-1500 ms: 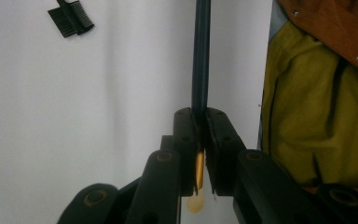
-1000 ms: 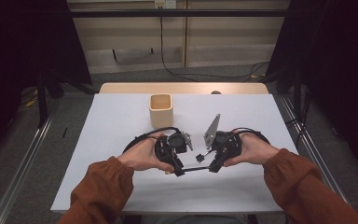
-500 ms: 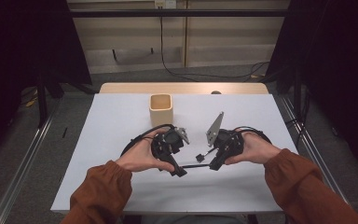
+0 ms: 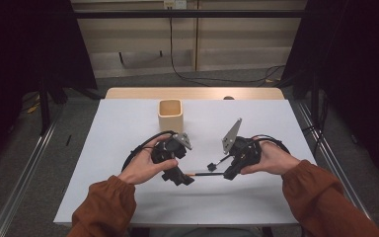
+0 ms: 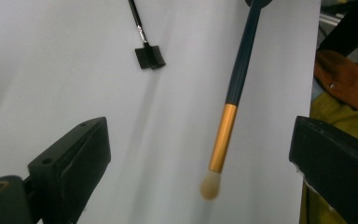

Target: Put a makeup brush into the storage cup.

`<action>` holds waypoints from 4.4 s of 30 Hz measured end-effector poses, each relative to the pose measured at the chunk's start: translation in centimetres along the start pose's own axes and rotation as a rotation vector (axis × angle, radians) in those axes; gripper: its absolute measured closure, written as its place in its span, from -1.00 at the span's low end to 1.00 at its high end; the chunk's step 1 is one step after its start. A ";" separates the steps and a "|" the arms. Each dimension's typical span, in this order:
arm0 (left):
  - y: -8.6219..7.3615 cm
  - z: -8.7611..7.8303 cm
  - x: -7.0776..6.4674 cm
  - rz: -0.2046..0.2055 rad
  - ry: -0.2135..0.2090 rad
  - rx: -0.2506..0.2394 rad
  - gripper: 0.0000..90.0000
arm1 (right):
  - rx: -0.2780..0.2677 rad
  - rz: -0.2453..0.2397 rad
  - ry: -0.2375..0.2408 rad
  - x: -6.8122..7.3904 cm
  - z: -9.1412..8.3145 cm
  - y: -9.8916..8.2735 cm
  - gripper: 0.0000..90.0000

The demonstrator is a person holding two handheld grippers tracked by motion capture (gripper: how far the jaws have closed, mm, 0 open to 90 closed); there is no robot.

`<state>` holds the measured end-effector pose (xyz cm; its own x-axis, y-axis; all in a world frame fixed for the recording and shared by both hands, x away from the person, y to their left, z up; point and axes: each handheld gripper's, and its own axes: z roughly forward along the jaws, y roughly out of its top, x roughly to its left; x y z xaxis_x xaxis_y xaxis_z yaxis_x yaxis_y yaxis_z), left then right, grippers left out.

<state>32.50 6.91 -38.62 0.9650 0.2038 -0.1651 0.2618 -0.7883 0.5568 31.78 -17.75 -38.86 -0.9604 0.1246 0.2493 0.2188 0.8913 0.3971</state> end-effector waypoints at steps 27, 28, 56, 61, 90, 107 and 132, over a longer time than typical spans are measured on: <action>-4.0 -2.0 -0.6 -0.101 0.144 -0.263 -0.91 | -0.179 0.081 -0.081 0.5 -1.5 -4.7 0.91; -4.2 -2.0 -0.6 -0.101 0.145 -0.272 -0.91 | -0.182 0.081 -0.080 0.5 -1.5 -4.8 0.91; -6.6 -2.7 -1.9 -0.149 0.216 -0.417 -0.92 | -0.386 0.145 -0.156 1.6 -0.2 -6.8 0.91; -6.9 -2.5 -1.9 -0.152 0.224 -0.409 -0.92 | -0.445 0.150 -0.167 1.6 -0.3 -6.9 0.91; -8.0 -2.2 -1.8 -0.192 0.221 -0.450 -0.93 | -0.810 0.110 -0.183 2.2 0.9 -7.6 0.91; -8.0 -2.4 -2.5 -0.162 0.210 -0.580 -0.96 | -0.842 0.097 -0.183 2.4 1.6 -7.5 0.91; -3.3 -1.1 -3.5 -0.132 0.198 -0.688 -0.94 | -0.880 0.095 -0.196 2.4 1.6 -7.5 0.91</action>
<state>28.31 9.46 -39.06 0.8924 0.4249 -0.1521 0.2646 -0.2194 0.9391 27.54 -23.48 -42.67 -0.9261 0.3246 0.1925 0.2742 0.2282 0.9342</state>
